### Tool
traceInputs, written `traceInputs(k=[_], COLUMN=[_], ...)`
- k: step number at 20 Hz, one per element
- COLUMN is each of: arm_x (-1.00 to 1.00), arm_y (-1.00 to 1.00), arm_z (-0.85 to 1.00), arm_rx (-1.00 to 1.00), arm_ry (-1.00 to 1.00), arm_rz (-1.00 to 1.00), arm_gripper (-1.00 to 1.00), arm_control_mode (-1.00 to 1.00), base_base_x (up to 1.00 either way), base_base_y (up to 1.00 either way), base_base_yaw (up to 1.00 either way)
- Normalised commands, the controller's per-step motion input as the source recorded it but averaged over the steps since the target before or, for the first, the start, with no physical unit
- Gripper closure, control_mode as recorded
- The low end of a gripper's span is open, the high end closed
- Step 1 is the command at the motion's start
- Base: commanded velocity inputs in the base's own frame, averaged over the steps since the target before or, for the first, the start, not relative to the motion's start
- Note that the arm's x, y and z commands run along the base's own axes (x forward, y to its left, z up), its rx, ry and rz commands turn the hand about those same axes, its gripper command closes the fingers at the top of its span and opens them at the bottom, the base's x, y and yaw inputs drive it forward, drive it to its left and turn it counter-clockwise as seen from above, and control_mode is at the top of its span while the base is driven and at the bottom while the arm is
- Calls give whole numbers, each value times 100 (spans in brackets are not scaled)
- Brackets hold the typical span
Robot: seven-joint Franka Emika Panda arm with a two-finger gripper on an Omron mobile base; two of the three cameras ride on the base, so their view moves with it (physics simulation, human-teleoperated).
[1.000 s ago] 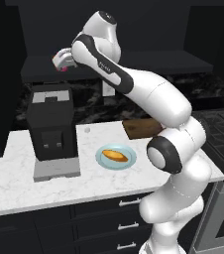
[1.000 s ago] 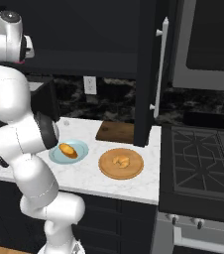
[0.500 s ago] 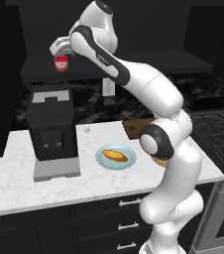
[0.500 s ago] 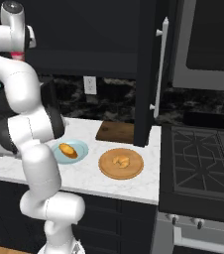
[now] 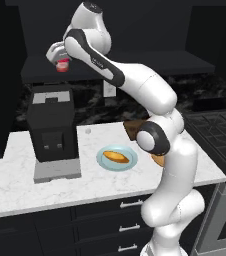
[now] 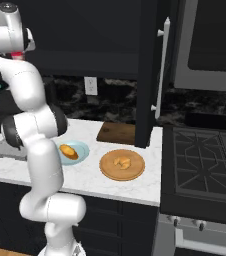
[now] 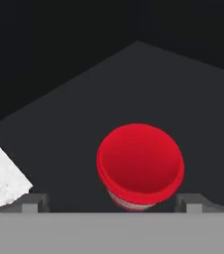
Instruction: From the different types of pastries on the counter, select a croissant and place it on the cutting board. Then retrieve a jar of jam from the cabinet and place it alongside the croissant on the cutting board.
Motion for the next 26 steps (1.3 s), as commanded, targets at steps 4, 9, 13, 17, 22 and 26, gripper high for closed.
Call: traceInputs(k=[4,9,13,17,22,26], arm_x=[55,7,0,1,21,28], arm_y=[-3,3,13,7,22,4], arm_z=[28,0,-26,-44,-46,-26], arm_rx=[0,0,-7,-9,-16,-10], arm_ry=[0,0,6,14,19,13], arm_rz=[0,0,0,1,4,4], arm_gripper=[-100,-100,-100,-100,100,100], arm_control_mode=[-100,-100,-100,-100,-100,-100], base_base_x=[0,0,0,0,0,0], base_base_y=[0,0,0,0,0,0], base_base_yaw=[0,0,0,0,0,0])
